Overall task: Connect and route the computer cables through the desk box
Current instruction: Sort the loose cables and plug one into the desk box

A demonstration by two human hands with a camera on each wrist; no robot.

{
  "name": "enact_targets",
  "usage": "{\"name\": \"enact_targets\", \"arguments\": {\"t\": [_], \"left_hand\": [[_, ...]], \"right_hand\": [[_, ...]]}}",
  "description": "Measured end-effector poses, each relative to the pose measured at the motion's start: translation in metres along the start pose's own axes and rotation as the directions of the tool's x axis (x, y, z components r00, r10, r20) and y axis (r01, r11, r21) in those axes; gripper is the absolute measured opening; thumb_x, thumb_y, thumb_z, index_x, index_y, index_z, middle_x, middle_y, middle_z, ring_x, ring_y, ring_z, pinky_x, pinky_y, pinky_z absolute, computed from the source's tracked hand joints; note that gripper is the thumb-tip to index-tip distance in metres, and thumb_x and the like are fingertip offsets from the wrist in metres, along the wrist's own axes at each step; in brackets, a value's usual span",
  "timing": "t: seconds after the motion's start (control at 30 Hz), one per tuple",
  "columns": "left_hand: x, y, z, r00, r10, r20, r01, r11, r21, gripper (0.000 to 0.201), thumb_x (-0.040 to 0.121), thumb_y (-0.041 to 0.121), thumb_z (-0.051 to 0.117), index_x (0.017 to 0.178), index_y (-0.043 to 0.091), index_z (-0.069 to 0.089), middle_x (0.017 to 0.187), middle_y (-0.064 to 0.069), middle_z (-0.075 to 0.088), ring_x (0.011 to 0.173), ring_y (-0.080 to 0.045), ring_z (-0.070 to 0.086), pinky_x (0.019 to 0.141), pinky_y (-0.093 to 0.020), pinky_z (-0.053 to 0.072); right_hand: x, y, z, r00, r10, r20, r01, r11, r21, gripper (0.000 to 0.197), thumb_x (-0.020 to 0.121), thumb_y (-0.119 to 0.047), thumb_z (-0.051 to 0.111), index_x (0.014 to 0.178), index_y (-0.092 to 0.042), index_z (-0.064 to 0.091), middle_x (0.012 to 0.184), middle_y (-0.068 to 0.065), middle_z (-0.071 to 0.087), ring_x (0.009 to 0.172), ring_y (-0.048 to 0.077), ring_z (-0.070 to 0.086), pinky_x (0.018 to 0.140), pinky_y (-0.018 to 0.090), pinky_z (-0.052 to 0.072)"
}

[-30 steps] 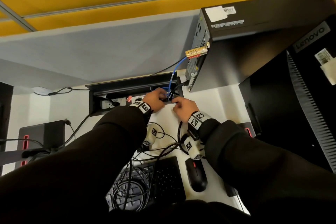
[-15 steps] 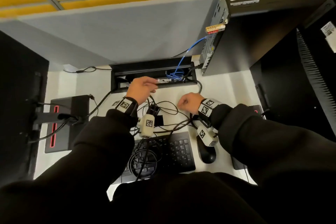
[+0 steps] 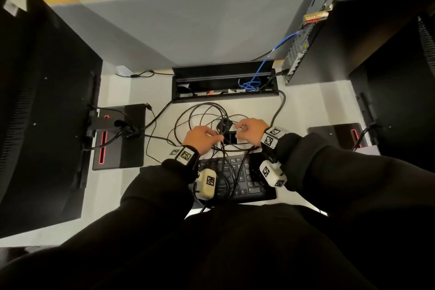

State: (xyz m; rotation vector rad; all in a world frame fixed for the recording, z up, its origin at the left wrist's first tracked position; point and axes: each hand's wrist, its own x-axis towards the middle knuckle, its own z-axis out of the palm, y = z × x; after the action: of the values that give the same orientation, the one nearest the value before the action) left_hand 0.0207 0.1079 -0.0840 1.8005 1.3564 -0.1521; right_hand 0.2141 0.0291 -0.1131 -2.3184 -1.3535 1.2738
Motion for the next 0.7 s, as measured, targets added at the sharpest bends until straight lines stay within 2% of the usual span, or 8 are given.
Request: {"name": "enact_targets", "arguments": {"t": [0.1,0.17,0.23,0.3,0.4,0.47,0.53,0.7], "left_hand": [[-0.009,-0.007,0.006,0.999,0.031,0.038,-0.030,0.999,-0.018,0.020,0.086,0.037,0.076,0.103,0.026,0.074,0.101,0.007,0.071,0.094,-0.013,0.065,0.083,-0.029,0.050],[-0.013,-0.013,0.005,0.997,0.055,0.057,-0.050,0.994,-0.094,0.005,0.086,0.029,0.076,0.084,0.024,0.073,0.092,0.007,0.073,0.089,-0.013,0.065,0.082,-0.029,0.048],[-0.014,-0.018,0.000,0.998,0.041,0.036,-0.032,0.974,-0.223,0.011,0.089,0.026,0.072,0.078,0.023,0.071,0.091,0.003,0.073,0.087,-0.015,0.066,0.078,-0.030,0.046],[-0.014,-0.019,-0.008,1.000,-0.020,-0.007,0.016,0.922,-0.387,0.008,0.092,0.021,0.066,0.085,0.019,0.070,0.095,-0.003,0.072,0.080,-0.015,0.066,0.073,-0.030,0.047],[-0.014,-0.017,-0.017,0.997,-0.082,-0.001,0.064,0.793,-0.606,0.015,0.099,0.013,0.056,0.105,0.003,0.066,0.094,-0.016,0.071,0.073,-0.021,0.070,0.073,-0.037,0.056],[-0.016,-0.017,-0.020,0.997,-0.074,-0.020,0.042,0.750,-0.660,0.017,0.103,0.012,0.051,0.106,0.004,0.066,0.092,-0.017,0.069,0.071,-0.026,0.072,0.074,-0.044,0.058],[-0.020,-0.018,-0.019,0.995,-0.067,-0.075,0.002,0.761,-0.649,0.018,0.103,0.010,0.050,0.104,0.006,0.068,0.093,-0.014,0.068,0.073,-0.031,0.074,0.078,-0.050,0.060],[-0.029,-0.029,-0.015,0.978,-0.098,-0.182,-0.045,0.758,-0.650,0.018,0.100,0.010,0.056,0.098,0.011,0.074,0.102,-0.010,0.074,0.083,-0.023,0.076,0.076,-0.034,0.060]], "right_hand": [[0.003,-0.011,0.019,0.999,0.033,-0.020,-0.033,0.999,0.005,0.045,0.092,-0.035,0.065,0.134,-0.025,0.055,0.118,0.006,0.068,0.105,0.025,0.064,0.082,0.026,0.047],[0.003,-0.011,0.028,0.997,0.069,-0.027,-0.070,0.997,-0.024,0.035,0.089,-0.034,0.068,0.122,-0.026,0.060,0.115,0.006,0.069,0.103,0.025,0.064,0.083,0.029,0.049],[0.002,-0.008,0.032,0.994,0.108,-0.013,-0.109,0.994,-0.019,0.023,0.088,-0.031,0.071,0.108,-0.026,0.062,0.109,0.005,0.069,0.102,0.025,0.065,0.081,0.028,0.049],[-0.002,-0.006,0.031,0.991,0.135,-0.002,-0.135,0.990,-0.033,0.022,0.090,-0.029,0.070,0.110,-0.022,0.063,0.111,0.005,0.065,0.102,0.025,0.063,0.081,0.027,0.047],[-0.008,0.000,0.020,0.981,0.184,-0.064,-0.186,0.982,-0.035,0.026,0.094,-0.027,0.064,0.117,-0.016,0.060,0.109,0.008,0.062,0.098,0.026,0.061,0.081,0.030,0.049],[-0.011,0.009,0.011,0.964,0.232,-0.130,-0.234,0.972,0.001,0.026,0.095,-0.030,0.063,0.116,-0.016,0.057,0.109,0.008,0.064,0.097,0.026,0.063,0.083,0.035,0.054],[-0.016,0.019,0.004,0.952,0.266,-0.152,-0.260,0.964,0.062,0.023,0.095,-0.032,0.063,0.113,-0.018,0.056,0.107,0.007,0.064,0.094,0.024,0.063,0.079,0.034,0.052],[-0.035,0.039,0.000,0.945,0.258,-0.202,-0.190,0.933,0.305,0.013,0.093,-0.026,0.065,0.100,-0.021,0.056,0.096,0.006,0.068,0.077,0.020,0.065,0.058,0.027,0.043]]}}
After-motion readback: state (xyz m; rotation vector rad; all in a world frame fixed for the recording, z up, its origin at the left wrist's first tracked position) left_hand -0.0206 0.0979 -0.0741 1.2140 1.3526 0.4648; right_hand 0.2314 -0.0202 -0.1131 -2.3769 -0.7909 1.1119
